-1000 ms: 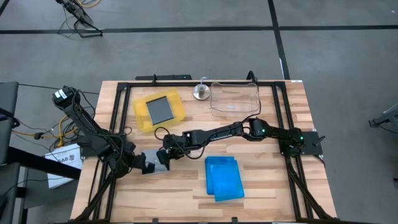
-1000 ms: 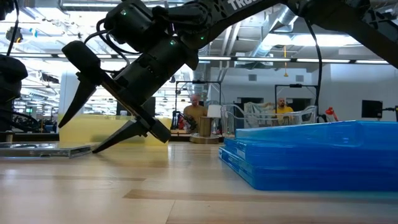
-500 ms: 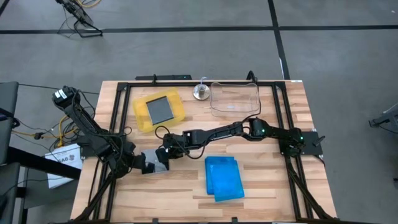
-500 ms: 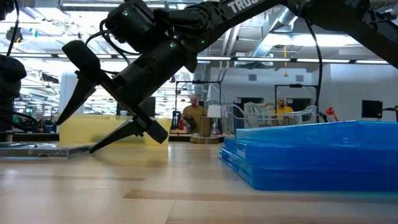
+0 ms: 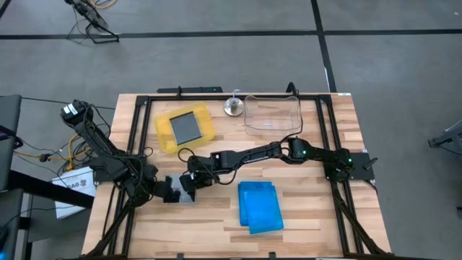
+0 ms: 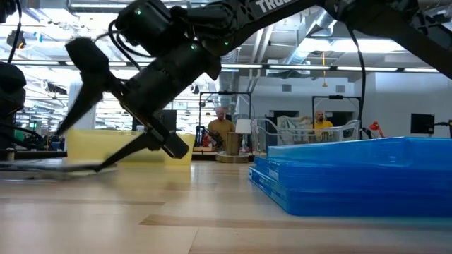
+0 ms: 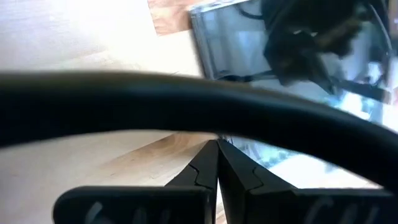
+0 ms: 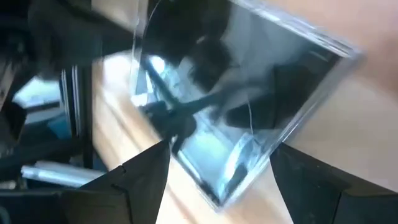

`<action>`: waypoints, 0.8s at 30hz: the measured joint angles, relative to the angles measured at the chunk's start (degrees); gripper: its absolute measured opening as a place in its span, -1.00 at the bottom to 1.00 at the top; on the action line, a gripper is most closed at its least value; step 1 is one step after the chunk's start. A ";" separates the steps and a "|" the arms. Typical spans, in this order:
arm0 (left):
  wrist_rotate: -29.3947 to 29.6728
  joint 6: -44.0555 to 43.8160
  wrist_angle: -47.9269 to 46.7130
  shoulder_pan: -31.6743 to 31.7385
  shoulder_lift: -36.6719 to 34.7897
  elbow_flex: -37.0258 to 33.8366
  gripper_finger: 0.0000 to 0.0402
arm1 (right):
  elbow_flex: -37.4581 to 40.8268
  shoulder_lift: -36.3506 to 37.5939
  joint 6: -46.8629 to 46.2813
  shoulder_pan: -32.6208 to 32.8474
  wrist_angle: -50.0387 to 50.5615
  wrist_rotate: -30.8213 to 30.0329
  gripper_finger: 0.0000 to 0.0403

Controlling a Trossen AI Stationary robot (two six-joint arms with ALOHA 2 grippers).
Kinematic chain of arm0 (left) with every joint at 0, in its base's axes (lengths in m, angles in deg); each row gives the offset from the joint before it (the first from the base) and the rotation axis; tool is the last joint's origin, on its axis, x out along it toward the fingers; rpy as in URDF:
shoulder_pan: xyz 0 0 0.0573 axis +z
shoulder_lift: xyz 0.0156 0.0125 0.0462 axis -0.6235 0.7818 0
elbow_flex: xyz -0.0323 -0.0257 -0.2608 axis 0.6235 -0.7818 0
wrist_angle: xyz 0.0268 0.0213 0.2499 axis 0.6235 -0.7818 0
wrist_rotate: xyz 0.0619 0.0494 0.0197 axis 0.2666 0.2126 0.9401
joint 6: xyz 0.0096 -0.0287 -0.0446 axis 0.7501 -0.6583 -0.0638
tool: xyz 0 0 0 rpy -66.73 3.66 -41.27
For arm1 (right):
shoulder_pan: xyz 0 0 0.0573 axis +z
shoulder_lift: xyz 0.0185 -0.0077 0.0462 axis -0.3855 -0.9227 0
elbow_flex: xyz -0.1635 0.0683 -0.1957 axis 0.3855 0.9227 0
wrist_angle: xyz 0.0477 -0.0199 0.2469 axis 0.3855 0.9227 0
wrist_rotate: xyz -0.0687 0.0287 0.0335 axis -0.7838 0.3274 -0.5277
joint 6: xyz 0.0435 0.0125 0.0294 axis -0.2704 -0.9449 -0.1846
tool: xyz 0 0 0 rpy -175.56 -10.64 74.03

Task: Pick & place jewel cases by type
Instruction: Put the black CD case into the yellow bin

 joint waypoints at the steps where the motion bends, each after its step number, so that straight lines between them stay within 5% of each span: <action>1: -0.02 0.31 -0.03 0.00 -0.14 -0.04 -1.00 | -0.61 -0.01 0.02 0.03 0.69 0.98 0.29; 3: -0.05 0.72 -0.10 0.00 -0.38 -0.12 -1.00 | -1.77 -0.01 0.12 0.16 -2.46 2.94 0.29; 5: 0.22 0.90 -0.17 0.02 -0.69 -0.23 -1.00 | -3.53 -1.00 0.86 0.37 -21.48 2.83 0.29; 8: 0.89 1.03 -0.26 0.11 -0.85 -0.29 -1.00 | -4.61 1.03 0.76 0.33 -23.39 2.86 0.29; 24: 2.60 1.75 -0.13 0.09 -0.91 -0.55 -1.00 | -6.43 0.45 3.39 -0.43 -12.77 4.11 0.29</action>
